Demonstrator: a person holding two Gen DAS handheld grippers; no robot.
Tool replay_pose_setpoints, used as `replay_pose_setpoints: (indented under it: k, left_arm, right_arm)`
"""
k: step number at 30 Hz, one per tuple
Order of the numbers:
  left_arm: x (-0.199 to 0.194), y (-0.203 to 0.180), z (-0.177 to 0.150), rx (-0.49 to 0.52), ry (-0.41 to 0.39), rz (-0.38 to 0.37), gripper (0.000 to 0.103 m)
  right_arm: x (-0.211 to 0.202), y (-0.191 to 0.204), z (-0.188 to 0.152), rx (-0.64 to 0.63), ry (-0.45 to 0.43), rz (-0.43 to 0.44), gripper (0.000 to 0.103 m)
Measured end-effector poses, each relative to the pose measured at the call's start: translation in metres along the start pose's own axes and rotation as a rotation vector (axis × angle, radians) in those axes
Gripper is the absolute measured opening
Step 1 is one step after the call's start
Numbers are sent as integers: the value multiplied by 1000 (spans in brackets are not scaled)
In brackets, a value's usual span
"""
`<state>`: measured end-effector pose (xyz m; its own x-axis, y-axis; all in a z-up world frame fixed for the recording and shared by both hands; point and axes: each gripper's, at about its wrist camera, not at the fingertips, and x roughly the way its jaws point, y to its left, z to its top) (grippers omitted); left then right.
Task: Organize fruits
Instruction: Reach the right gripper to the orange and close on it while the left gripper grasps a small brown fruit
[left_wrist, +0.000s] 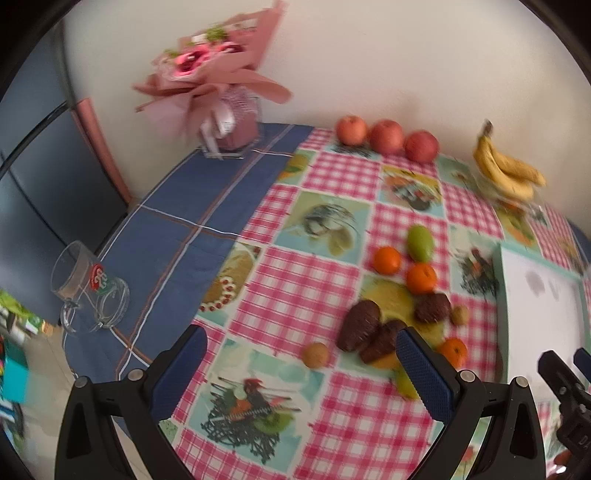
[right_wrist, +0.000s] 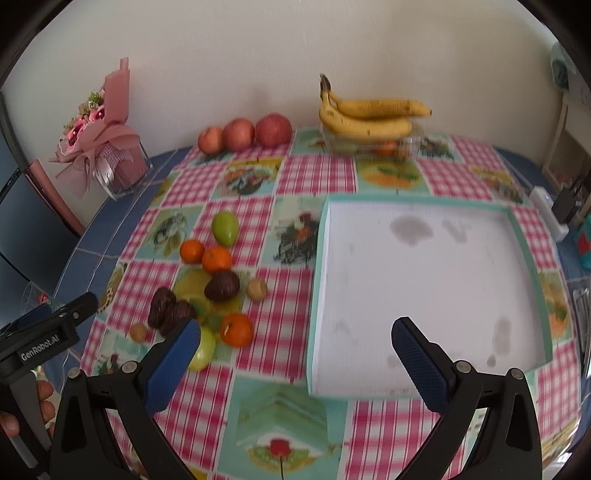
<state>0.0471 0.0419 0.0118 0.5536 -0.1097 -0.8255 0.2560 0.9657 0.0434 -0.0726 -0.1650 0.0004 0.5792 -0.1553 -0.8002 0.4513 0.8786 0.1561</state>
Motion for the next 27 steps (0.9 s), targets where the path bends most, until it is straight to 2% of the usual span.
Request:
replay_pose_setpoints:
  k: [4,8,10,14,19,20,22,26,27]
  left_arm:
    - [1,17,7,-41,-50,-17,103]
    - [5,19,13,12,-87,12,103]
    - [14,18,15,46,-56,14,103]
    - [31,21,17,48,22,-20,103]
    - [39,14,19,141,34,-29,103]
    - [41,13,19,163,36,-26,103]
    - [45,13,21,174,49,-36,103]
    - [58,16,18,145,107,-112,101]
    - [64,17,15,128,130,-138,95]
  right_arm:
    - [7,9,7,-32,8,31,103]
    - [17,21,11,-66,31,43,103]
    - [21,24,13,-64,45,53,103]
    - [29,28,18,-63,59,90,103]
    - [37,35,24,-84,72,80,101]
    - [38,36,25,-87,73,81,99]
    - [43,39,28,-94,87,86,83]
    - [59,44,25,-111,141,95,74]
    - [64,45,23,-112,160,104,70]
